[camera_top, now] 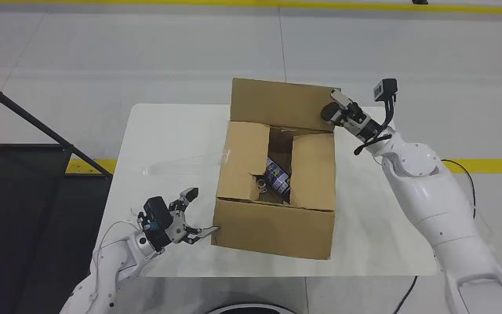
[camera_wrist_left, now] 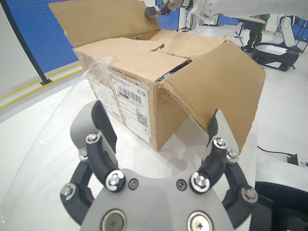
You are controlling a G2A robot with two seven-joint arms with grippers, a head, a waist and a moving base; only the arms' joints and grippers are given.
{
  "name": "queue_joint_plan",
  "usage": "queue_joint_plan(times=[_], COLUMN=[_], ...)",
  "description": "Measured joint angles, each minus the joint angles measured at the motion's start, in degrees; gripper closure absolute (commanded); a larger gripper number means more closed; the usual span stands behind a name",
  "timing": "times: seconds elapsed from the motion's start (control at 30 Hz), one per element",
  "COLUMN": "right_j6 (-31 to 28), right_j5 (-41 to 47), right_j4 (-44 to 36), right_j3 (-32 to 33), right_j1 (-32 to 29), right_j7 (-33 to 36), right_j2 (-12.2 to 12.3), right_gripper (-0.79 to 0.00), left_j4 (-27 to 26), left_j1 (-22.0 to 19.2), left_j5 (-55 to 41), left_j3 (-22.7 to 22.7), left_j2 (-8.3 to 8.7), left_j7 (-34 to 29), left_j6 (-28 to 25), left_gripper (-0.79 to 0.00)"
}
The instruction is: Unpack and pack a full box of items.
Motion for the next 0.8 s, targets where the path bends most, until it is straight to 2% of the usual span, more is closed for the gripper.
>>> queue_joint_plan(times=[0.23, 0.43, 0.6, 0.8], right_j6=[0.62, 0.67, 0.37, -3.08], right_j5=[-7.11, -9.62, -9.67, -9.75], right_j4=[6.81, 10.97, 13.59, 14.15], right_j3=[-4.33, -5.80, -5.63, -3.73], right_j1=[3.79, 5.25, 5.96, 5.68], right_j7=[-5.66, -6.14, -4.81, -6.48], right_j2=[-3.10, -4.84, -5.64, -5.86], right_gripper=[-0.785, -0.785, -0.785, -0.785], left_j4=[0.00, 0.00, 0.00, 0.00], left_j1=[0.00, 0.00, 0.00, 0.00], left_j5=[0.00, 0.00, 0.00, 0.00], left_j3=[0.00, 0.00, 0.00, 0.00], left_j2=[0.00, 0.00, 0.00, 0.00], left_j7=[0.00, 0.00, 0.00, 0.00], left_j6=[0.00, 0.00, 0.00, 0.00], left_gripper=[-0.785, -0.785, -0.785, -0.785])
